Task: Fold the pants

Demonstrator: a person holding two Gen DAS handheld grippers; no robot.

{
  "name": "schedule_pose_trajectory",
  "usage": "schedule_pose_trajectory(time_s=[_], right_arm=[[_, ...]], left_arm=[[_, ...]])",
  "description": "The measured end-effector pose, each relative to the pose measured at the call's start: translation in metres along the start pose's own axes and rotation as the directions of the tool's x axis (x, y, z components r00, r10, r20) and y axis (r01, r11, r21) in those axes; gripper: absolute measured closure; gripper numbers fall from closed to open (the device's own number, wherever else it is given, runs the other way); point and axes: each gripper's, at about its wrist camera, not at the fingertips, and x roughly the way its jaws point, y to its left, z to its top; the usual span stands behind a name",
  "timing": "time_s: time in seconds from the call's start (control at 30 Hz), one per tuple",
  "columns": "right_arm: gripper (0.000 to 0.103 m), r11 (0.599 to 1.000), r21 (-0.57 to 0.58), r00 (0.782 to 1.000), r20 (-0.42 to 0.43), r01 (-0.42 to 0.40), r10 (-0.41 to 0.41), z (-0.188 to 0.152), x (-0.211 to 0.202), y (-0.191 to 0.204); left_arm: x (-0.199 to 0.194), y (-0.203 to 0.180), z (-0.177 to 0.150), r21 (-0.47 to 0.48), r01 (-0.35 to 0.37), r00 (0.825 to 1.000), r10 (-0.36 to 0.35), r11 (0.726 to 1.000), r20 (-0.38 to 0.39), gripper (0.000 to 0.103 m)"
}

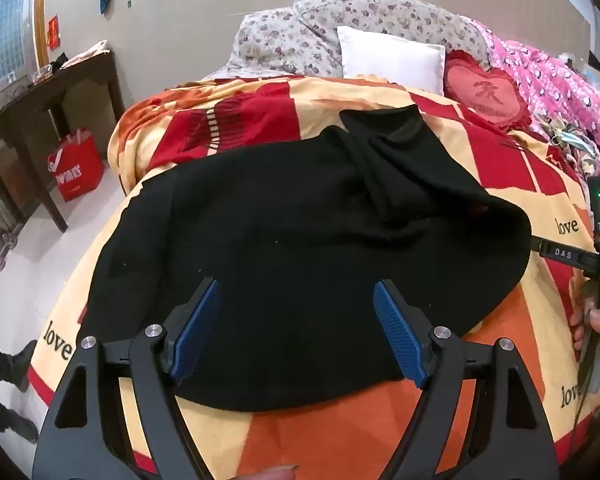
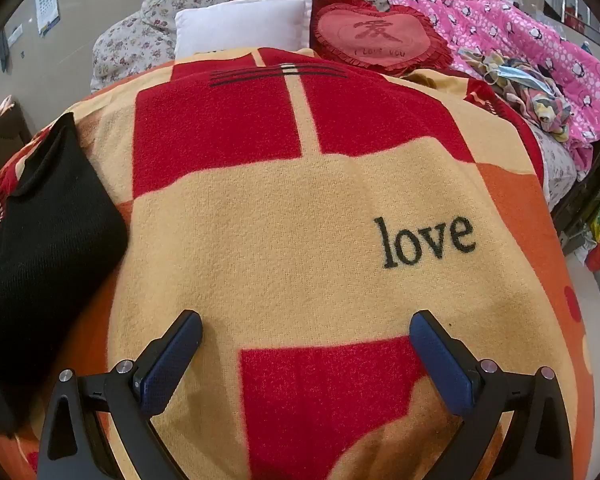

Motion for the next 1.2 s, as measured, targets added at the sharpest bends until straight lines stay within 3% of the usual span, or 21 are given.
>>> schedule_pose_trajectory(time_s=[0.07, 0.13, 0.23, 0.3, 0.43, 0.6, 0.9, 1.07, 1.2], right_arm=[[0.0, 1.0, 0.004, 1.0, 0.001, 0.001, -0.001, -0.003, -0.002, -0.002], [0.002, 0.999, -0.002, 0.999, -0.001, 0.042, -0.042, -0.009, -0.009, 0.006], [0.018, 0.999, -0.017, 0.999, -0.013, 0.029, -0.029, -0.006, -0.02, 0.01], [0.018, 0.999, -0.045, 0.999, 0.026, 0.026, -0.025, -0.014, -0.039, 0.018], [0.018, 0.994, -0.084, 0.989, 0.121, -0.071, 0.081, -0.027, -0.077, 0.034], [0.018, 0.973, -0.136, 0.958, 0.195, -0.186, 0.21, -0.04, -0.114, 0.066], [0.018, 0.93, -0.209, 0.922, 0.181, -0.304, 0.342, -0.053, -0.139, 0.104], [0.018, 0.899, -0.237, 0.887, 0.201, -0.369, 0.417, -0.054, -0.159, 0.108], [0.018, 0.895, -0.269, 0.889, 0.2, -0.355, 0.413, -0.053, -0.163, 0.117]], left_arm=[[0.008, -0.004, 0.002, 0.004, -0.012, 0.999, 0.012, 1.0, -0.053, 0.024], [0.009, -0.001, 0.003, -0.012, 0.007, 0.999, -0.007, 1.0, -0.05, 0.024], [0.01, -0.002, 0.006, -0.019, 0.013, 0.999, -0.014, 1.0, -0.047, 0.024], [0.006, -0.006, 0.005, -0.02, 0.027, 0.999, -0.028, 0.999, -0.037, 0.024], [0.007, -0.008, 0.006, -0.043, 0.049, 0.998, -0.051, 0.998, -0.04, 0.024], [0.008, -0.016, 0.004, -0.008, 0.03, 0.998, -0.031, 1.0, -0.057, 0.024], [0.014, -0.012, 0.002, -0.02, -0.012, 0.998, 0.01, 1.0, -0.066, 0.024], [0.018, -0.007, 0.001, -0.028, -0.034, 0.997, 0.032, 0.999, -0.076, 0.024], [0.019, -0.006, 0.0, -0.03, -0.041, 0.996, 0.038, 0.999, -0.081, 0.024]])
